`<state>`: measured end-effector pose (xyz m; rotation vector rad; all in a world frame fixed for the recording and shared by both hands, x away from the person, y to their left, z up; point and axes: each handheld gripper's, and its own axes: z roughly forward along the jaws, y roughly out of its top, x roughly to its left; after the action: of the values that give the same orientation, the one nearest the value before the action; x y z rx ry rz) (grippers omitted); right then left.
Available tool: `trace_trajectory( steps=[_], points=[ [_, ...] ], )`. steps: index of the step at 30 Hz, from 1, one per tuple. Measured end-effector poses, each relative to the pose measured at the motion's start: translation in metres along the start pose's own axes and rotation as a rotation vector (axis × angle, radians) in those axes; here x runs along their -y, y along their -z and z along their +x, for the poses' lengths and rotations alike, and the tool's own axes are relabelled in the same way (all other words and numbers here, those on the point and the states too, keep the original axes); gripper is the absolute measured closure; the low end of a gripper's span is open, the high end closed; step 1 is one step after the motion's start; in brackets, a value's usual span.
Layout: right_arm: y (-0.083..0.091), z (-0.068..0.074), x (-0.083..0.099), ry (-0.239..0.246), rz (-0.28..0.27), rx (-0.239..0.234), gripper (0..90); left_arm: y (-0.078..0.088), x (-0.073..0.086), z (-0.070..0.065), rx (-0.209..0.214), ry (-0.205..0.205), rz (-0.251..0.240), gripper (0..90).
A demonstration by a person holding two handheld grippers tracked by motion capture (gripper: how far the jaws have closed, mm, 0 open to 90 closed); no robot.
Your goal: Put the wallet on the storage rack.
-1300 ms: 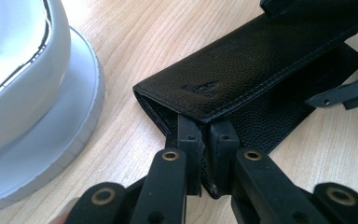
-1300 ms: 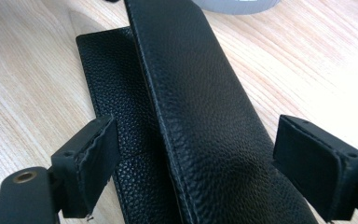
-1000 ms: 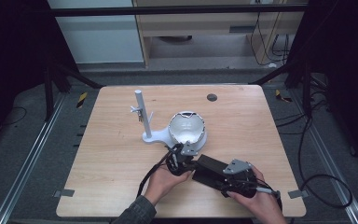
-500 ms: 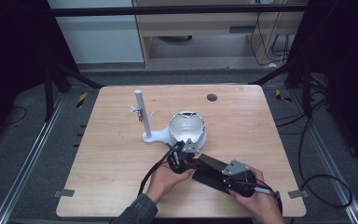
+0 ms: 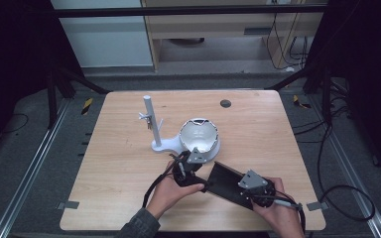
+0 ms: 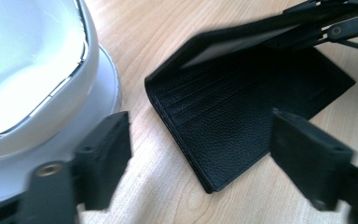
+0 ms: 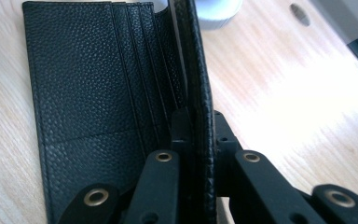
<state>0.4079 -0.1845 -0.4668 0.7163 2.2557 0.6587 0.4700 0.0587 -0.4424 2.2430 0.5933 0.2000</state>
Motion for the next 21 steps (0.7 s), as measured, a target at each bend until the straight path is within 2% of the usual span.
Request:
trace_trajectory(
  steps=[4, 10, 17, 21],
  points=[
    [0.010, -0.009, 0.003, -0.036, -0.089, 0.003, 84.4, 0.004, 0.001, 0.001, -0.009, -0.004, -0.002, 13.9],
    [0.020, -0.018, 0.006, -0.055, -0.205, -0.001, 84.3, 0.011, 0.000, 0.003, -0.026, 0.007, -0.009, 13.6],
    [0.025, -0.023, 0.008, -0.089, -0.286, -0.017, 84.3, 0.021, -0.002, 0.003, -0.029, -0.015, 0.002, 12.4],
    [0.027, -0.025, 0.010, -0.102, -0.323, -0.027, 84.3, 0.026, -0.004, 0.007, -0.034, -0.008, -0.001, 12.4]
  ],
)
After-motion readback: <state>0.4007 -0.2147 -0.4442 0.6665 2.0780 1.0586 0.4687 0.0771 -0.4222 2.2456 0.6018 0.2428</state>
